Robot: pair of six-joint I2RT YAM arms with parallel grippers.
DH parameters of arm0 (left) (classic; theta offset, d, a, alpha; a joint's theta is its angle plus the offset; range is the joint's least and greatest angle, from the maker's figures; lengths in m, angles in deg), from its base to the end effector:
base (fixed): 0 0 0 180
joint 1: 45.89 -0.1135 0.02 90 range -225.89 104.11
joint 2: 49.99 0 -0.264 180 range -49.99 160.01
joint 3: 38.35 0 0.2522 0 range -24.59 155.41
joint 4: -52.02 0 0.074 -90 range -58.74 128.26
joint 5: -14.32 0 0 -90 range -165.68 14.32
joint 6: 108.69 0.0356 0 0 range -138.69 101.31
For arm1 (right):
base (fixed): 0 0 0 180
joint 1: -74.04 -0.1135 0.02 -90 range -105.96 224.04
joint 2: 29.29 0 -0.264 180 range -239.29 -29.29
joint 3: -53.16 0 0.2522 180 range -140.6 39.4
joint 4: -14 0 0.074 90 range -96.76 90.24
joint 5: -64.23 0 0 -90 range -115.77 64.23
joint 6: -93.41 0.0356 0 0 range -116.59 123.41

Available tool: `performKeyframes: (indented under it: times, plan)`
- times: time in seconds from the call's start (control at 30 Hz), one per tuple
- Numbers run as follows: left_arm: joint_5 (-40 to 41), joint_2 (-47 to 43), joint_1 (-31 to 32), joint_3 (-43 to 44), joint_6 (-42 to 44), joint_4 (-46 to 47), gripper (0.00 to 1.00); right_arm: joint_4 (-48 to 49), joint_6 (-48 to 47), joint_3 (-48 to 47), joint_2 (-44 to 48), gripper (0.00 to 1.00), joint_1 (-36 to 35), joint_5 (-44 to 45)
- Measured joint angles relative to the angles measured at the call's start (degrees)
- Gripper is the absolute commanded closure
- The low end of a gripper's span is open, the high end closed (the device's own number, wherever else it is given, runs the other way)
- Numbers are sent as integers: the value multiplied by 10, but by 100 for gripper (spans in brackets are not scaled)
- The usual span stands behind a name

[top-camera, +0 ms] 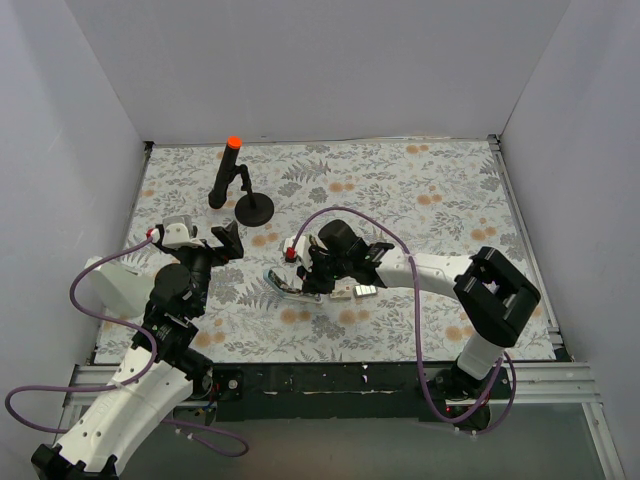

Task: Load the staples into the stapler

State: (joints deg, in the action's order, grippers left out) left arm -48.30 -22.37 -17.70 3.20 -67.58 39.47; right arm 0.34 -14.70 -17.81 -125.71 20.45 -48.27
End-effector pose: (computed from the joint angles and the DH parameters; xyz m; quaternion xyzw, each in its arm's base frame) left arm 0.1280 -0.0500 0.2991 -0.2885 0.6372 -0.3039 0.6468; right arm 0.2028 0.2980 0.2000 -0.5866 0.6688 0.2962 0.3477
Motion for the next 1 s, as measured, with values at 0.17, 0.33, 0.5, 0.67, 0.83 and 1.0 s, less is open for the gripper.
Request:
performKeyframes:
  times: [0.17, 0.33, 0.5, 0.67, 0.83, 1.0]
  plan:
    - [-2, 0, -2, 0, 0, 0, 2, 0, 0, 0, 0, 96, 0, 7]
    - [-3, 0, -3, 0, 0, 0, 2, 0, 2, 0, -5, 96, 0, 14]
    - [-5, 0, -3, 0, 0, 0, 2, 0, 2, 0, -10, 96, 0, 16]
    - [-5, 0, -3, 0, 0, 0, 2, 0, 3, 0, -15, 96, 0, 15]
    - [-5, 0, -3, 0, 0, 0, 2, 0, 3, 0, -16, 96, 0, 14]
    - [-7, 0, -3, 0, 0, 0, 2, 0, 3, 0, -16, 96, 0, 13]
